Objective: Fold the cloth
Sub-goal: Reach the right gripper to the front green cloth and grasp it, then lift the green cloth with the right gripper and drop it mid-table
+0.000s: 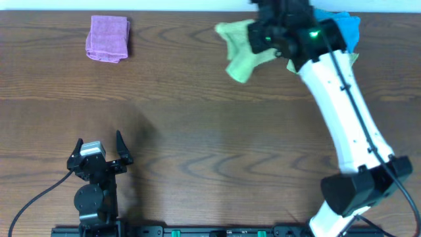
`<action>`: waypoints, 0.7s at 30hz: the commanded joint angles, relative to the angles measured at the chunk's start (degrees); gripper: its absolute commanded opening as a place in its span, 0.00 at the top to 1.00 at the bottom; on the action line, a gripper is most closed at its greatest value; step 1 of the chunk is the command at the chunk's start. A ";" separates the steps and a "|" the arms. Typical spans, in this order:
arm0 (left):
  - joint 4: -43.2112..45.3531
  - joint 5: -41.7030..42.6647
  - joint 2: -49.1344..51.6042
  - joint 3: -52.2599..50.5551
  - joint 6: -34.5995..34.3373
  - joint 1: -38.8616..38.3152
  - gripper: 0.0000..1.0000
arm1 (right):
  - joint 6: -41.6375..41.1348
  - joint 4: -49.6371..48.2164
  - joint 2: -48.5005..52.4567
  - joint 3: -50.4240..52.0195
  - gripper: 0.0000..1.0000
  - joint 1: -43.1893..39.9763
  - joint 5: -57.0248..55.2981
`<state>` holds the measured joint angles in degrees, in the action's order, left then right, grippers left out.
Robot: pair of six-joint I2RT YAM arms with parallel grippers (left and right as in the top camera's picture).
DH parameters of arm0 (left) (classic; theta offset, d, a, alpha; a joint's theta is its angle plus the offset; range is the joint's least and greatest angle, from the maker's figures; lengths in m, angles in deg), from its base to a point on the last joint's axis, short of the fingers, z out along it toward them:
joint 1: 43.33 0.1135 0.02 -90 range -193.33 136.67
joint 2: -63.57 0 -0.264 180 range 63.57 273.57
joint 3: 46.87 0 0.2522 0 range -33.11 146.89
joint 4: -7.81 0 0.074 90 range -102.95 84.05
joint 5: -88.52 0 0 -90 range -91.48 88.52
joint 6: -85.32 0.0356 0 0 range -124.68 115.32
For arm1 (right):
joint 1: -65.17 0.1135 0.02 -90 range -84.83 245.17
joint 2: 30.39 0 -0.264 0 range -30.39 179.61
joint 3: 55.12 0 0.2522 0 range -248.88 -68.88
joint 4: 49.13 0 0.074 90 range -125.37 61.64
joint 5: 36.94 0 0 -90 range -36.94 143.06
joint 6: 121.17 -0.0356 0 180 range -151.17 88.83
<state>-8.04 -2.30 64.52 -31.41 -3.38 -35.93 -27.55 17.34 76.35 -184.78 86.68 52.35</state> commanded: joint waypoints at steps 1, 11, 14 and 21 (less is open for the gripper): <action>-2.16 -0.68 -0.31 -1.44 0.22 0.09 0.05 | 2.45 -0.07 -1.46 -1.55 0.99 2.08 -0.98; -2.19 -0.68 -0.31 -1.44 0.22 0.09 0.05 | 8.37 6.93 -1.53 -1.55 0.99 3.63 20.31; -2.19 -0.66 -0.31 -1.44 0.22 0.09 0.05 | -10.36 1.62 -1.51 -1.53 0.99 3.50 -15.06; -2.19 -0.68 -0.31 -1.44 0.22 0.09 0.05 | -7.89 1.16 -1.51 -1.53 0.99 6.10 -16.33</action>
<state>-8.04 -2.30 64.52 -31.41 -3.38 -35.93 -35.15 17.71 75.95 -185.45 90.90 36.79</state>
